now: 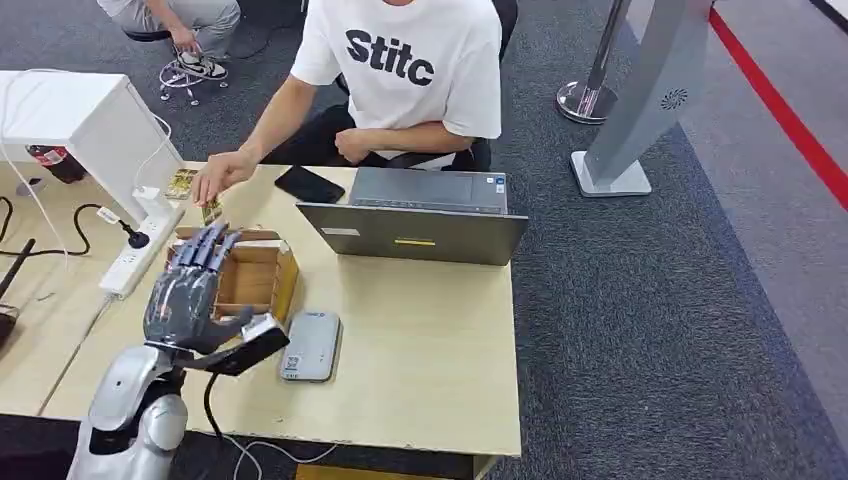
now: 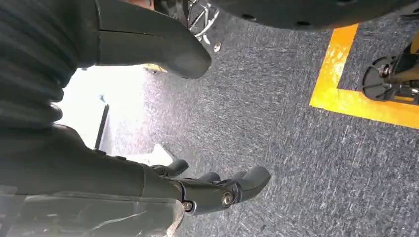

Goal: Pass the card to the sensor for recognition and then transmit it.

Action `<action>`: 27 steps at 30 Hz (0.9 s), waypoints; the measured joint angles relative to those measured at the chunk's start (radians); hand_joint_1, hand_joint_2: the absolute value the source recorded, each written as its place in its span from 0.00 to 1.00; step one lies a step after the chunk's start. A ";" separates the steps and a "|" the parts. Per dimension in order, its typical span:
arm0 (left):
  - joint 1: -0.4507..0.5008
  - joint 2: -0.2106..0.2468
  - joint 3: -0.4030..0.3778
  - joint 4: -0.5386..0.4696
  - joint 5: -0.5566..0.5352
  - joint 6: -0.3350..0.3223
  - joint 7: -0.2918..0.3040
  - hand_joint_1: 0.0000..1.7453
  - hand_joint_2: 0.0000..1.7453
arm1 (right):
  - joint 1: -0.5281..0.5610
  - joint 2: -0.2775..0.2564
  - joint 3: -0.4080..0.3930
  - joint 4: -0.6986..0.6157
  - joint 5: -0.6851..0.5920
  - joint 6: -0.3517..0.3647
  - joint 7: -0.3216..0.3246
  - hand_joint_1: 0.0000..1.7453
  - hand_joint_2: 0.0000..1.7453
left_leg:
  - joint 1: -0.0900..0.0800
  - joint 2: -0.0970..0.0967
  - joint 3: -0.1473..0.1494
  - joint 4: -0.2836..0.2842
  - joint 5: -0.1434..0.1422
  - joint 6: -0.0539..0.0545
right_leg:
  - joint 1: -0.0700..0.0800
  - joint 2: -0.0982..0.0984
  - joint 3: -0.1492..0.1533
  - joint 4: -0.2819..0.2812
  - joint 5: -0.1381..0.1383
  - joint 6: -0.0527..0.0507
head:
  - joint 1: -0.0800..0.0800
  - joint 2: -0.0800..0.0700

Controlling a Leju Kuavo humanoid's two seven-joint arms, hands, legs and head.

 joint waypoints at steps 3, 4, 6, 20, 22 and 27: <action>0.061 0.055 -0.038 0.007 -0.023 -0.001 0.022 0.00 1.00 | 0.000 0.000 -0.018 0.000 0.005 0.001 -0.006 0.00 1.00 | 0.000 0.000 0.000 -0.001 0.000 0.000 | 0.000 0.000 0.000 0.000 0.000 0.000 | 0.000 0.000; 0.074 0.075 -0.046 0.011 -0.047 0.003 0.040 0.00 1.00 | 0.000 0.000 -0.022 0.000 0.008 0.001 -0.006 0.00 1.00 | 0.000 0.000 0.000 -0.001 0.000 0.000 | 0.000 0.000 0.000 0.000 0.000 0.000 | 0.000 0.000; 0.088 0.099 -0.054 0.019 -0.084 0.009 0.066 0.00 1.00 | 0.000 0.000 -0.027 0.000 0.012 0.001 -0.009 0.00 1.00 | 0.000 0.000 0.000 -0.001 0.000 0.000 | 0.000 0.000 -0.001 0.000 0.000 0.000 | 0.000 0.000; 0.027 0.146 -0.055 0.163 -0.267 0.114 0.161 0.00 1.00 | -0.003 0.000 -0.046 0.000 0.057 0.004 -0.008 0.00 1.00 | 0.000 -0.002 0.000 -0.001 0.001 -0.001 | 0.000 -0.001 0.001 0.000 0.000 0.000 | 0.000 0.000; 0.012 0.145 -0.054 0.181 -0.284 0.115 0.162 0.00 1.00 | -0.003 0.000 -0.046 0.000 0.065 0.004 -0.008 0.00 1.00 | 0.000 -0.002 0.000 -0.001 0.001 -0.001 | 0.000 -0.001 0.001 0.000 0.000 0.000 | 0.000 0.000; -0.018 0.142 -0.042 0.233 -0.292 0.113 0.163 0.00 1.00 | -0.004 0.000 -0.046 0.000 0.074 0.004 -0.008 0.00 1.00 | 0.000 -0.001 0.000 -0.002 0.001 -0.001 | 0.000 -0.001 0.000 0.000 0.000 0.000 | 0.000 0.000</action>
